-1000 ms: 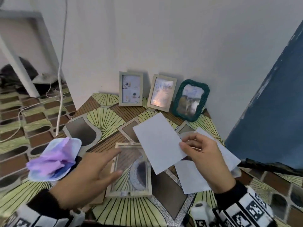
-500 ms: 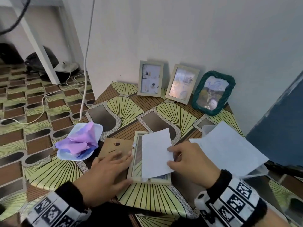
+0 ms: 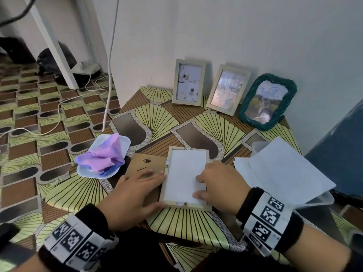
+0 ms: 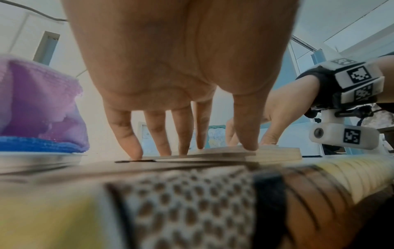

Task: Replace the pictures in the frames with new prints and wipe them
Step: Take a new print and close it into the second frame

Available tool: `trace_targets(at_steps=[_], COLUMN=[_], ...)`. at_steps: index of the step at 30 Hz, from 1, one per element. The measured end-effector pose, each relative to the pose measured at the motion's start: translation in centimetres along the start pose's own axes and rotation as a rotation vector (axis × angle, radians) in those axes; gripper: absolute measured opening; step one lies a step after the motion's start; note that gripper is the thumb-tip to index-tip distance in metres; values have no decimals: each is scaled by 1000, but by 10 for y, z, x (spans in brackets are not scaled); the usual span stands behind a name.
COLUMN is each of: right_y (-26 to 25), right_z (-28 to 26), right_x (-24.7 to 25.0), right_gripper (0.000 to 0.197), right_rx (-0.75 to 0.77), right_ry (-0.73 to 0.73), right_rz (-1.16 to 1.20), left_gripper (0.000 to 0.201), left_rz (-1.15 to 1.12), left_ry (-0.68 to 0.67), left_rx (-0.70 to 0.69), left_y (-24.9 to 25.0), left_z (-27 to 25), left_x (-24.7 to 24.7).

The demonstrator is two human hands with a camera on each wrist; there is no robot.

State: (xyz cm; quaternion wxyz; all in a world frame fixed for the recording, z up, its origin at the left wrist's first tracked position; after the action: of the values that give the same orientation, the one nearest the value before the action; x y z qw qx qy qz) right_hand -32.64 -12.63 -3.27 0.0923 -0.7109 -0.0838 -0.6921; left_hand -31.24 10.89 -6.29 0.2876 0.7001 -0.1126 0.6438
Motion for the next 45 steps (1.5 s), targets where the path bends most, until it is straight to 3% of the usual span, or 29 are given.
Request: trace_targets(at_steps=[4, 7, 9, 13, 20, 26, 29, 33, 37, 40, 42, 45], right_y=[9, 22, 26, 29, 28, 27, 28, 29, 29, 29, 29, 32], right_z=[6, 17, 24, 28, 23, 18, 13, 2, -3, -5, -5, -5], right_x=[-4, -6, -5, -10, -20, -21, -21, -21, -20, -20, -20, -20], right_gripper=[64, 100, 110, 107, 99, 96, 95, 96, 97, 98, 100, 99], right_rx=[59, 48, 50, 97, 101, 99, 105, 109, 102, 97, 95, 91], right_ry=[-16, -137, -231, -305, -260, -237, -235, -234, -249, -266, -262, -233], right_rz=[-26, -8, 21, 1, 17, 50, 48, 55, 102, 132, 166, 232], left_gripper=[73, 77, 82, 92, 108, 110, 97, 72, 52, 47, 43, 48], left_rz=[-49, -40, 12, 112, 50, 97, 102, 18, -76, -244, -309, -368], left_ry=[-4, -7, -25, -98, -153, -224, -211, -146, 111, 336, 469, 509], left_rx=[-16, -18, -16, -37, -100, -198, -304, -362, -283, -118, -81, -99], left_y=[-8, -15, -19, -27, -32, -38, -43, -44, -38, -30, -20, 1], left_z=[0, 0, 0, 0, -6, -23, -35, -52, -62, -62, -59, -49], left_x=[6, 11, 13, 10, 7, 6, 7, 14, 29, 40, 44, 43])
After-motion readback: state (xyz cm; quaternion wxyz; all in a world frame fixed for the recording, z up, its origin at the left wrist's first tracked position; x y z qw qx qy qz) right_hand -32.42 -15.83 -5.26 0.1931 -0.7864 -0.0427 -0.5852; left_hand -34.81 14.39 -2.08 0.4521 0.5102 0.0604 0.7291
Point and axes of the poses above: each hand's wrist, its own z-axis towards the middle knuckle, its own x-axis out of the back of the hand, y = z × x, the point moved 1 cm from there along z, towards the middle knuckle, and after that the axes turned 9 degrees about y, right-handed, at the moved point
